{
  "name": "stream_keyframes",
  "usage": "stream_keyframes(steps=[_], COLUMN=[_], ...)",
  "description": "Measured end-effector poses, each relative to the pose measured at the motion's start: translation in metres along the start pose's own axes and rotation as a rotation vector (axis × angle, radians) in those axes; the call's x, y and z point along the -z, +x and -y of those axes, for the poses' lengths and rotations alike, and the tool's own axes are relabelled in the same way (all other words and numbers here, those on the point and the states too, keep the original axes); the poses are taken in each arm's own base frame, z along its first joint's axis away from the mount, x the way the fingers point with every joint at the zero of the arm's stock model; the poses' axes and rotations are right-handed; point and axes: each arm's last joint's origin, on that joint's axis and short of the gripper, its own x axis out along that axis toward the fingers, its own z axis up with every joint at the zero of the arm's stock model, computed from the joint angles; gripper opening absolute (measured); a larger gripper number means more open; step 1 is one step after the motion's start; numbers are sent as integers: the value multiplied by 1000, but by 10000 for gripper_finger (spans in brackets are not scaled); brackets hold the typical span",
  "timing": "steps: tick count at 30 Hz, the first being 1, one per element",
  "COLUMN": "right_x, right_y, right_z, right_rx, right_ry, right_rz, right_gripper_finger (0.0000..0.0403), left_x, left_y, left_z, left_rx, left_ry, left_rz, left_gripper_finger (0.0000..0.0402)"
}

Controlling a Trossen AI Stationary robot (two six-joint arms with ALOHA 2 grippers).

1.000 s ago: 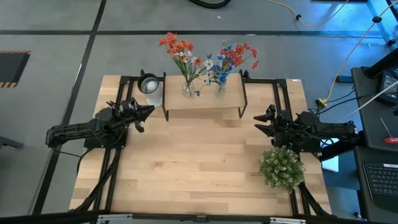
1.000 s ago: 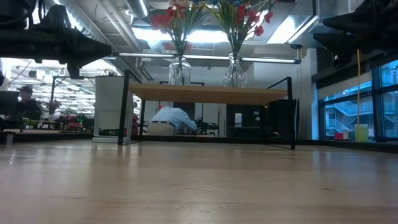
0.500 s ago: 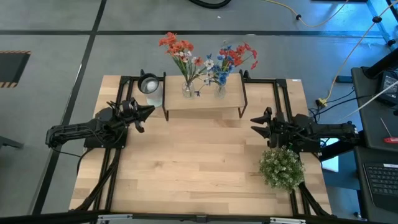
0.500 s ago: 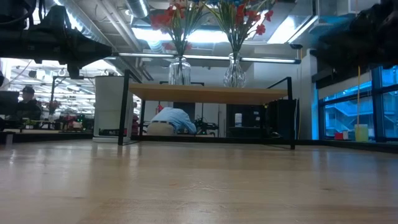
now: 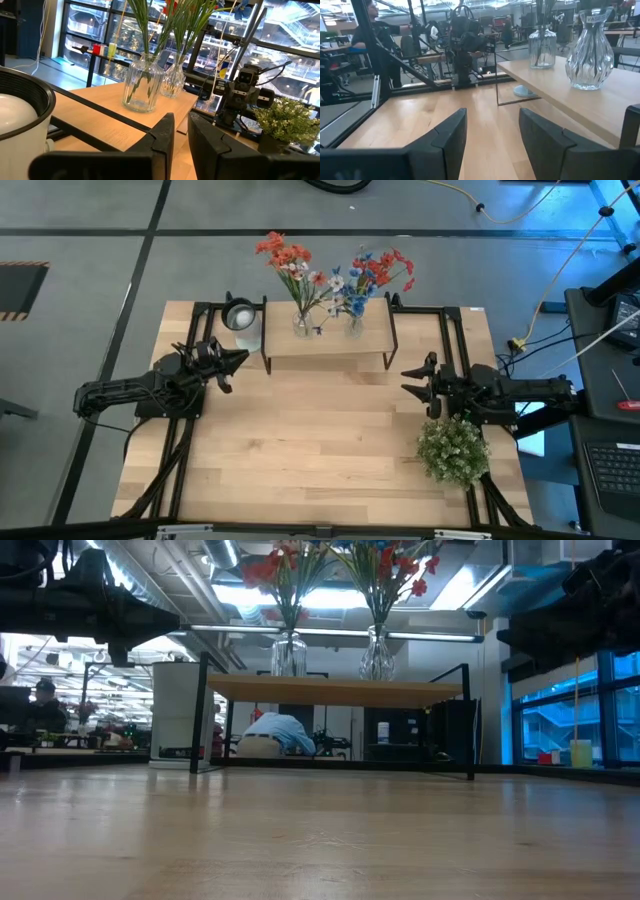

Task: Pick and place flowers into a vace then onto a shelf
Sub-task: Return to Home Position

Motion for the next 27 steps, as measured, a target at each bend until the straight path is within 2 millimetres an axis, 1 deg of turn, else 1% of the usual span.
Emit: stream_keyframes(steps=[12,15,19,21,24,27], right_x=[0,0,-7,-14,-23,-23], right_y=[0,0,0,-1,-3,-3], right_z=[0,0,-1,-1,-2,-2], right_rx=[0,-2,-5,-5,-6,0], right_ry=[-2,-72,-112,-137,-128,-172], right_rz=[0,4,73,146,239,230], right_gripper_finger=[182,182,182,182,182,182], left_x=[0,0,0,0,0,0], left_y=[0,0,0,0,0,0], left_z=[0,0,0,0,0,0], left_rx=[0,0,0,0,0,0], left_ry=[0,0,0,0,0,0], left_rz=[0,0,0,0,0,0], left_gripper_finger=[50,48,48,50,52,50])
